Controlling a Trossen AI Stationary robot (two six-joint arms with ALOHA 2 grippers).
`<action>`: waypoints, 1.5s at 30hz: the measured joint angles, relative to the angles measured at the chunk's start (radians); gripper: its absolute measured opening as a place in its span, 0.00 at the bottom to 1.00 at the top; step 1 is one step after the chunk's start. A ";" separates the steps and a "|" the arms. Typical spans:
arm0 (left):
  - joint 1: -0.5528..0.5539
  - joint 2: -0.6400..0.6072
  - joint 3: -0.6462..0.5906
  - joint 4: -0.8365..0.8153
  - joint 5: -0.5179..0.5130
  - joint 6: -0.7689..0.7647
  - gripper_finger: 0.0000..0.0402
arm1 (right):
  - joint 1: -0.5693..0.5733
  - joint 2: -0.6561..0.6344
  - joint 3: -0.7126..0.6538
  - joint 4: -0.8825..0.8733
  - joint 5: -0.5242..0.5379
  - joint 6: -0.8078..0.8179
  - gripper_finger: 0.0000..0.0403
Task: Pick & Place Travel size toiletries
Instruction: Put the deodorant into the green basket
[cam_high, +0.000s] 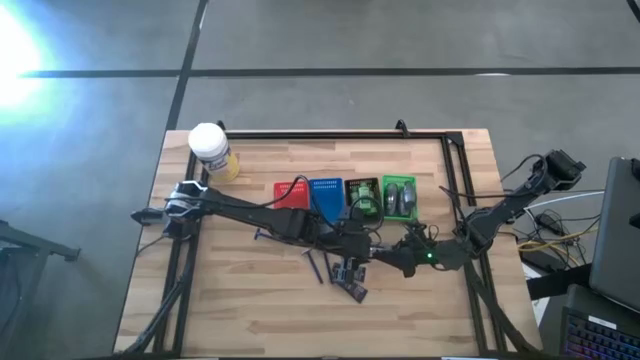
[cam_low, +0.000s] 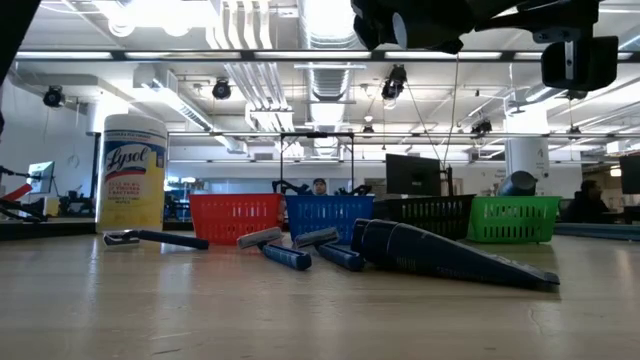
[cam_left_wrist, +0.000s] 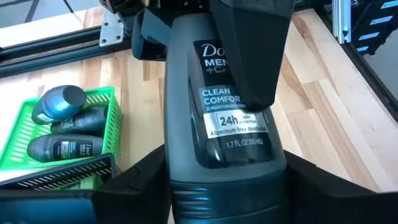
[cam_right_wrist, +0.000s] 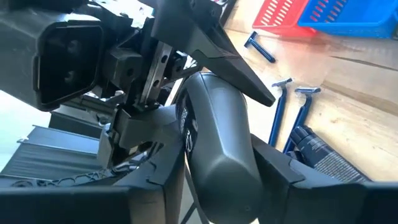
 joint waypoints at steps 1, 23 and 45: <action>0.000 0.000 0.000 -0.001 0.000 0.000 0.52 | 0.000 0.000 0.000 0.000 0.000 0.001 0.35; -0.009 0.008 -0.002 -0.007 0.027 0.000 0.52 | -0.017 -0.001 0.002 0.026 0.051 0.029 0.55; -0.005 0.006 -0.001 -0.001 -0.007 -0.005 0.52 | -0.012 0.000 0.000 -0.020 -0.048 0.045 0.72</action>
